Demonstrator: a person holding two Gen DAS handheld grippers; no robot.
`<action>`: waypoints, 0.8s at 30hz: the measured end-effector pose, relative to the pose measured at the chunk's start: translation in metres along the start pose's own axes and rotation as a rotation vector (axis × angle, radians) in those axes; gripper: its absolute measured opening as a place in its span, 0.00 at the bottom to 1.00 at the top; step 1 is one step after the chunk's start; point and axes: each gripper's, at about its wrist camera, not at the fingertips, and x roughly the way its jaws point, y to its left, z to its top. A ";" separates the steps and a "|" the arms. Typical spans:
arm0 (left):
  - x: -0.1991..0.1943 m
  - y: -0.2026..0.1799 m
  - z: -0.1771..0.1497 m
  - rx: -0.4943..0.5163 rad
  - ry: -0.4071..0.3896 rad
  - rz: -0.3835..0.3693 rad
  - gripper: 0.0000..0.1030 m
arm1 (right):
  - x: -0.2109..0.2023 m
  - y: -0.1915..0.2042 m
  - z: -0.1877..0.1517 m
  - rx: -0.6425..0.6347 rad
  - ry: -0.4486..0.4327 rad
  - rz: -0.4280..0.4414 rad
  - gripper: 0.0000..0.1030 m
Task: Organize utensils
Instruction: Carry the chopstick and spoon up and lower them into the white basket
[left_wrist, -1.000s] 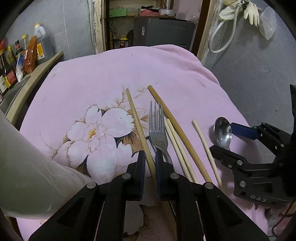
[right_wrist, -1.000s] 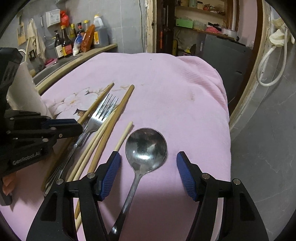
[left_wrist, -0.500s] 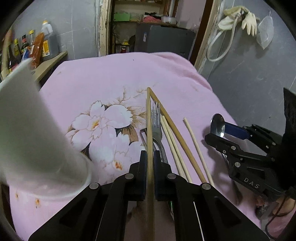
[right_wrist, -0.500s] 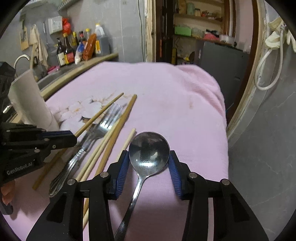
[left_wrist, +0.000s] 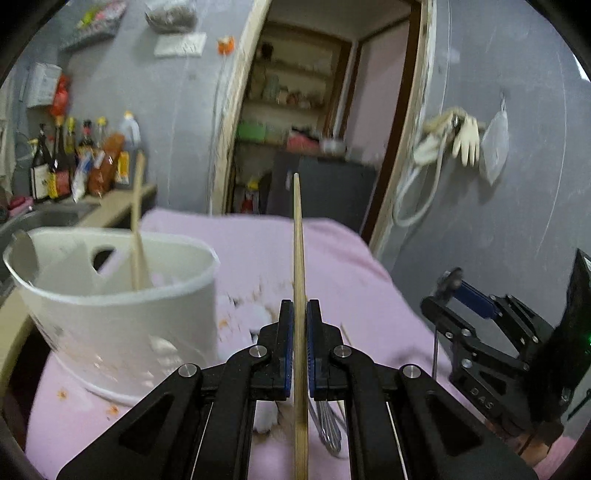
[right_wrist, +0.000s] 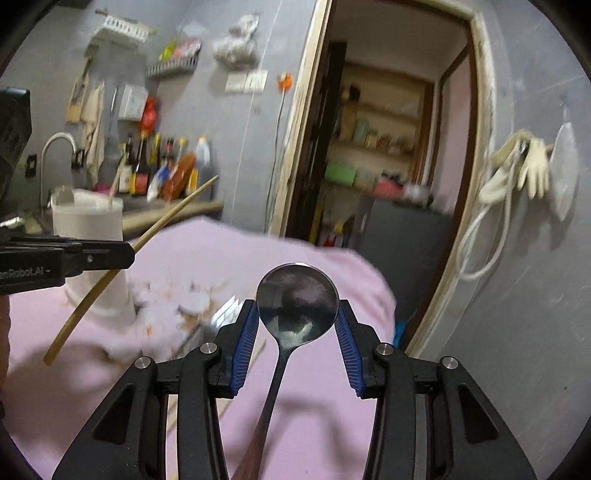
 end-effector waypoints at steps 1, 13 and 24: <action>-0.005 0.002 0.005 -0.002 -0.034 0.004 0.04 | -0.003 0.002 0.006 -0.002 -0.034 -0.009 0.39; -0.066 0.056 0.062 -0.059 -0.314 0.025 0.04 | -0.023 0.040 0.086 -0.026 -0.267 0.054 0.39; -0.097 0.154 0.100 -0.132 -0.504 0.113 0.04 | -0.009 0.096 0.142 0.025 -0.386 0.211 0.39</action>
